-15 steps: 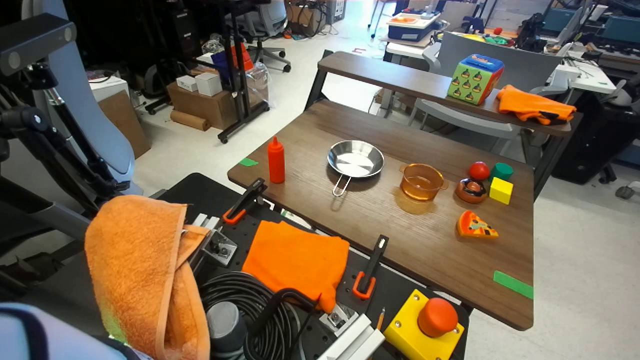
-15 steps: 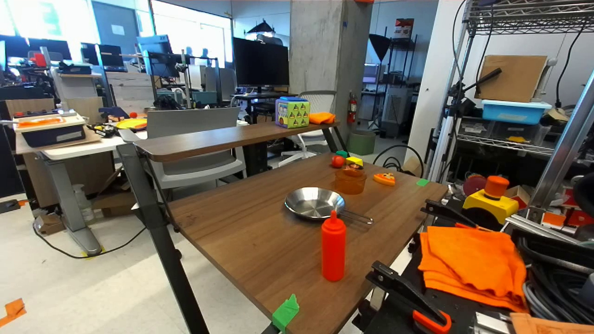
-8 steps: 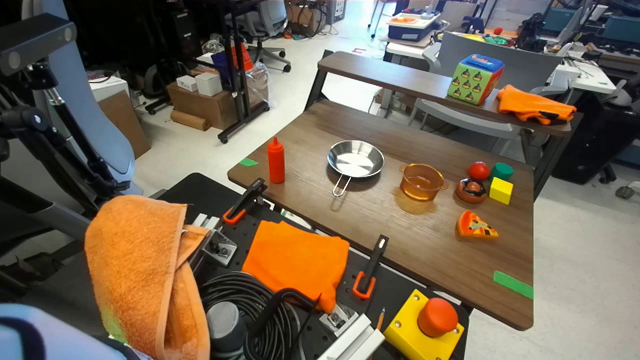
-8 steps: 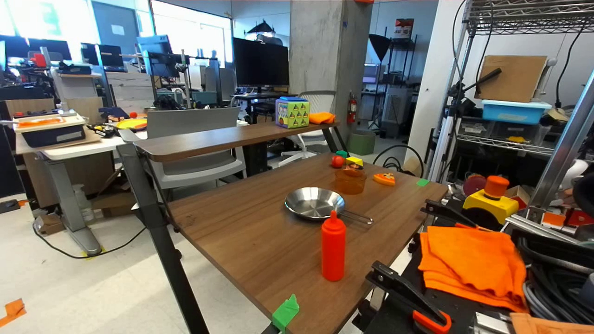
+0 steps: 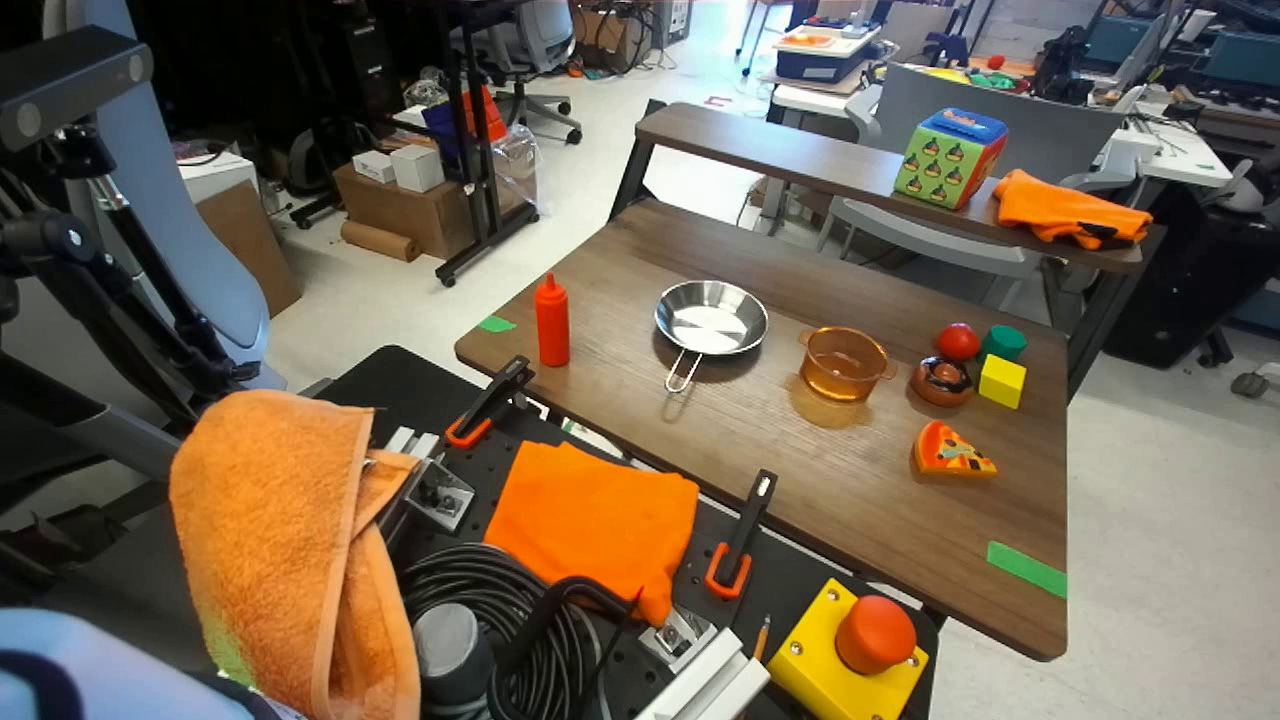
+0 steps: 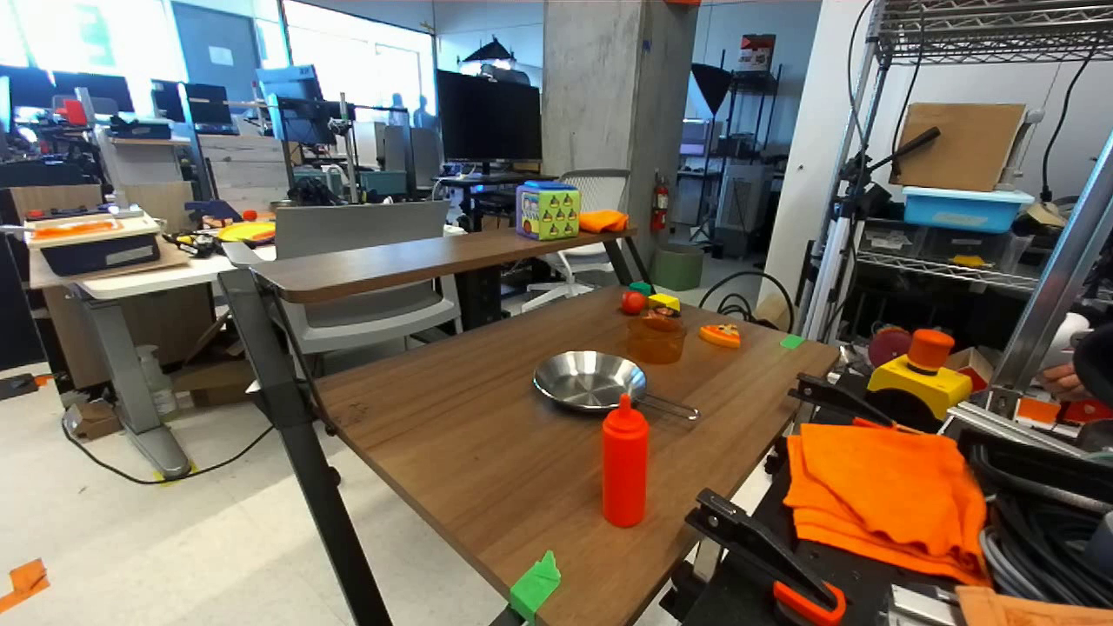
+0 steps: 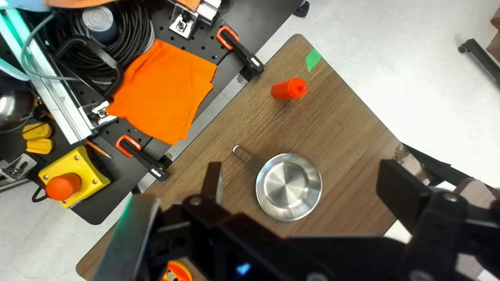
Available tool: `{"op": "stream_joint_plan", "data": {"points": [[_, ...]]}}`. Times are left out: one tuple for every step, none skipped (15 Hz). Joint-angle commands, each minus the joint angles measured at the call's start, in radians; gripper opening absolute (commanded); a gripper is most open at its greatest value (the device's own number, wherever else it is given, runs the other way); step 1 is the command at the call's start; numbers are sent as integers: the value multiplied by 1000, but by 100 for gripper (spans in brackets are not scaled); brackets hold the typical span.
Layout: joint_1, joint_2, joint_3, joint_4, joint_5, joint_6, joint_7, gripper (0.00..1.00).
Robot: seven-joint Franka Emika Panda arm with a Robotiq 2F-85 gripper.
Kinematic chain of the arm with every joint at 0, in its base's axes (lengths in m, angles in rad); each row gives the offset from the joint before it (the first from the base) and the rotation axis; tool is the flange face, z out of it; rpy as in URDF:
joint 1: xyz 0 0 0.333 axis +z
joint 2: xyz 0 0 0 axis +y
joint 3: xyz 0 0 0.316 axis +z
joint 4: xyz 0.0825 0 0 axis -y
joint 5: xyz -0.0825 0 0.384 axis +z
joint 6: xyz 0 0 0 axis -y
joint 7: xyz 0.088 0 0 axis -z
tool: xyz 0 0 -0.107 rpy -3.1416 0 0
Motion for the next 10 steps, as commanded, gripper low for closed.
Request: {"op": "stream_joint_plan", "data": {"points": [[-22,85,-4,101,42,-76,10,100],[-26,106,-4,122,46,-90,23,100],[-34,133,-2,152,46,-110,59,100],[-39,160,-3,183,43,-133,87,100],[-43,190,-4,218,41,-157,121,100],[-45,213,-5,248,40,-180,151,100],[-46,244,-3,285,36,-201,191,100],[-45,270,-4,316,37,-220,219,100],[-39,300,-4,348,40,-239,236,100],[-34,328,-4,376,39,-253,253,100]]}}
